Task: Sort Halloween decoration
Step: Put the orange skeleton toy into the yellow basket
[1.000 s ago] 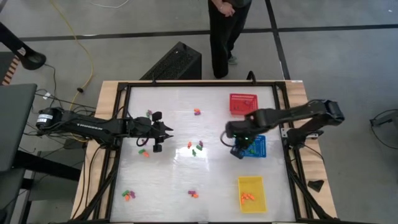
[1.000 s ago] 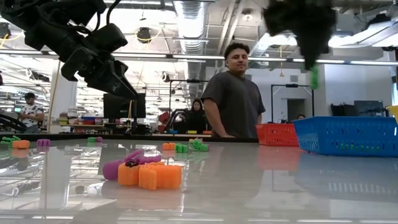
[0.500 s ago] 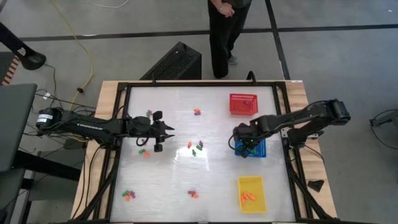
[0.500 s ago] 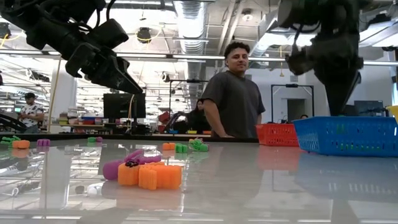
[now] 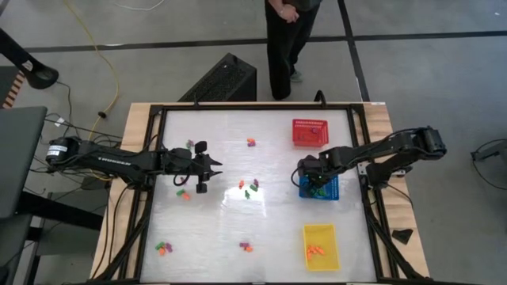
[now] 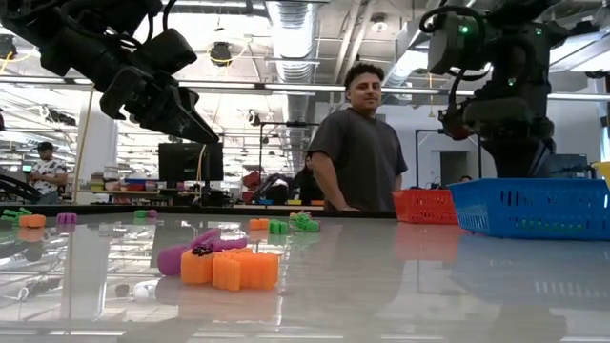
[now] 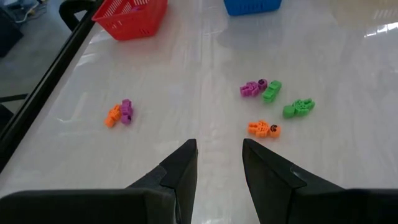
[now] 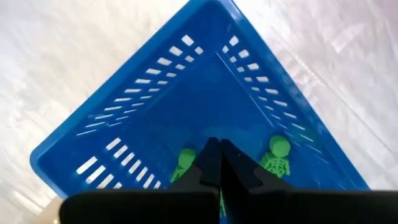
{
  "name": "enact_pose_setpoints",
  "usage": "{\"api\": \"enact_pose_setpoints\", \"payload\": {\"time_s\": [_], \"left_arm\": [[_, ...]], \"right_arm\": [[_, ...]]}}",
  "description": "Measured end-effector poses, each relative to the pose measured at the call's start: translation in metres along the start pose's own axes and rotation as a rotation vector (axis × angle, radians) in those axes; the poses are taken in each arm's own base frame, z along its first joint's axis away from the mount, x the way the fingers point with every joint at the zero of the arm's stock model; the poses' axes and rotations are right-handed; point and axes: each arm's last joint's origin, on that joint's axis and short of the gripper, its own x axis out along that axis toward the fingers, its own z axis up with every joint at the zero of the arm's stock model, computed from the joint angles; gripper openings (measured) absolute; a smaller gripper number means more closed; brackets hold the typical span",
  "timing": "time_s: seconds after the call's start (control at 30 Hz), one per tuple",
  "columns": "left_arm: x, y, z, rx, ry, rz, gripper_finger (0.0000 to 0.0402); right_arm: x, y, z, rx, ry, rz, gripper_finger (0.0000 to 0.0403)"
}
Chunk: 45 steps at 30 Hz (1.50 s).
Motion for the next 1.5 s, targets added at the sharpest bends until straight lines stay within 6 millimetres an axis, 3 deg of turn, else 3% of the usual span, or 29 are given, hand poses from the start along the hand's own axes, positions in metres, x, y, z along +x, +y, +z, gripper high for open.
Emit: {"api": "enact_pose_setpoints", "payload": {"time_s": [0.17, 0.37, 0.5, 0.67, 0.77, 1.07, 1.3, 1.5], "left_arm": [[0.000, 0.000, 0.000, 0.000, 0.000, 0.000, 0.0118], [0.000, 0.000, 0.000, 0.001, 0.000, 0.000, 0.0118], [0.000, 0.000, 0.000, 0.008, 0.000, 0.000, 0.0118], [0.000, 0.000, -0.001, 0.007, 0.008, -0.001, 0.0118], [-0.006, 0.000, 0.001, -0.007, 0.110, -0.020, 0.0118], [-0.046, -0.001, 0.022, -0.294, 0.456, -0.076, 0.0118], [-0.061, -0.020, 0.012, -0.253, 0.667, -0.311, 0.0118], [-0.053, -0.044, 0.001, -0.131, 0.721, -0.388, 0.0118]], "right_arm": [[-0.005, 0.003, 0.002, -0.004, -0.002, 0.017, 0.0027], [-0.031, 0.021, 0.016, -0.064, -0.059, 0.112, 0.0033], [-0.050, 0.036, 0.025, -0.085, -0.150, 0.173, 0.0026], [-0.057, 0.054, 0.033, -0.116, -0.301, 0.309, 0.0038], [-0.059, 0.066, 0.037, -0.184, -0.384, 0.385, 0.0050], [-0.029, 0.112, 0.041, -0.471, -0.535, 0.474, 0.0054], [-0.009, 0.128, 0.046, -0.620, -0.614, 0.478, 0.0055], [-0.005, 0.129, 0.043, -0.660, -0.601, 0.466, 0.0055]]}}
